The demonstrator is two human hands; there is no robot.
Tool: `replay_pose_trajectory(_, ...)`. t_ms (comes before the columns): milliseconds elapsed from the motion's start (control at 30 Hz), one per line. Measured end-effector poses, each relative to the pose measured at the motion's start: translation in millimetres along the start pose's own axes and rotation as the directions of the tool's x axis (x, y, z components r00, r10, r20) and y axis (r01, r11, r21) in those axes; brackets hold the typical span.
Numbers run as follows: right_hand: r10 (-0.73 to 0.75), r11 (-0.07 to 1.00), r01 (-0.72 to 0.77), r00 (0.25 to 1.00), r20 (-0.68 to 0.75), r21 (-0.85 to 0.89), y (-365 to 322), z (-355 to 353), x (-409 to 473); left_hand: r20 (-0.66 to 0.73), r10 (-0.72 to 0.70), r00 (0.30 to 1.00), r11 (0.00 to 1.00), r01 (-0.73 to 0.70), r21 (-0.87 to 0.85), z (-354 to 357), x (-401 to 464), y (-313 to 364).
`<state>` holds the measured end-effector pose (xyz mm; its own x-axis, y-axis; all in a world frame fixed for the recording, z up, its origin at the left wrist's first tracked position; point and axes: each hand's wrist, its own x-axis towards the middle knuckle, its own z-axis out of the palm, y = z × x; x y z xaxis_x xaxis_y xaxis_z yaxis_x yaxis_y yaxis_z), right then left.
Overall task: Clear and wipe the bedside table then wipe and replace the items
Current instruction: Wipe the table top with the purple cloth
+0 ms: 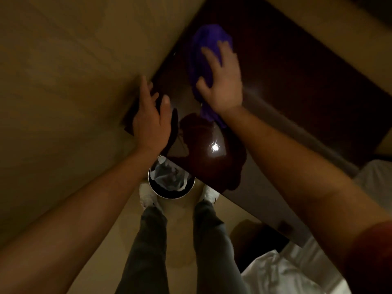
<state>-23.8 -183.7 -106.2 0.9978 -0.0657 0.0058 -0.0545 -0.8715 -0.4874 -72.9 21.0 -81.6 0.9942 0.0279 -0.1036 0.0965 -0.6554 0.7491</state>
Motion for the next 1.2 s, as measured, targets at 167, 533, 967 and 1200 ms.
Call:
replay_pose_trajectory(167, -0.094, 0.993, 0.093, 0.996, 0.009, 0.067, -50, 35, -74, 0.065, 0.081, 0.995, 0.996, -0.079, -0.037, -21, 15, 2)
replay_pose_trajectory(533, -0.023, 0.959, 0.019, 1.000, 0.009, 0.284, -128, 60, -182, 0.041, -0.037, 0.998, 0.976, 0.027, 0.214, -48, -50, -30)
replay_pose_trajectory(967, 0.478, 0.694, -0.325, 0.875, -0.073, 0.643, -135, -27, -256, 0.337, -0.107, 0.936, 0.994, 0.111, 0.008, -56, -106, 6)
replay_pose_trajectory(1200, 0.639, 0.642, -0.343, 0.733, -0.232, 0.685, -64, -112, -263, 0.732, 0.001, 0.681, 0.963, 0.197, -0.184, 12, -145, 108)
